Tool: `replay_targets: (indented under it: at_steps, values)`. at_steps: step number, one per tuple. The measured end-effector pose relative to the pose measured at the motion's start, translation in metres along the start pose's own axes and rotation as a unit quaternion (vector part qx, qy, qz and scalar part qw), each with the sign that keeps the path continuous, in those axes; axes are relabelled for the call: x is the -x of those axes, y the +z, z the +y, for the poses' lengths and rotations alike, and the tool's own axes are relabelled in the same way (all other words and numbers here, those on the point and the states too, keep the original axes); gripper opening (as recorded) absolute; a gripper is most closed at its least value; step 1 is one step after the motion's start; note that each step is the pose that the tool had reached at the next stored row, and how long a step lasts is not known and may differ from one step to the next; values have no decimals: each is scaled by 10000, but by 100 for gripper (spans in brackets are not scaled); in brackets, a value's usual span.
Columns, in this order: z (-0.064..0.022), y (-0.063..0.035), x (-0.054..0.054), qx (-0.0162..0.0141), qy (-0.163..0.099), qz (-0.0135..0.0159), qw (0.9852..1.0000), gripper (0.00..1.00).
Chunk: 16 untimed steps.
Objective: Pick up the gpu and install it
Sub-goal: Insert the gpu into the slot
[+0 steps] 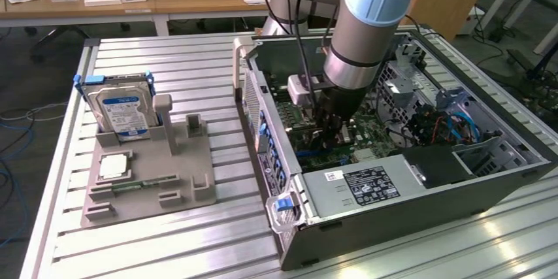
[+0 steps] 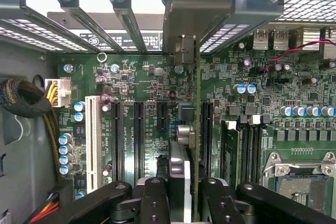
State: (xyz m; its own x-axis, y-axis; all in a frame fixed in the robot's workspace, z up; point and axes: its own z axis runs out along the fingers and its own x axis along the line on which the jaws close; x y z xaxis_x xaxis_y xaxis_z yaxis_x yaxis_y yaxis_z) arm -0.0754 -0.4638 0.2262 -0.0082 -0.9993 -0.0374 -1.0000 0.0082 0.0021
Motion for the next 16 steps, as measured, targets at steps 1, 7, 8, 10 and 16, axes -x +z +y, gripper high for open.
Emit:
replay_targets:
  at_steps: [1,7,8,10,16]
  values:
    - [0,1,0,1,-18,0,10000,28]
    - [-1,15,4,1,-42,0,10000,28]
    - [-1,18,6,2,-42,0,10000,28]
    - [0,26,13,1,-41,0,10000,28]
    - [1,43,19,2,-42,1,10000,28]
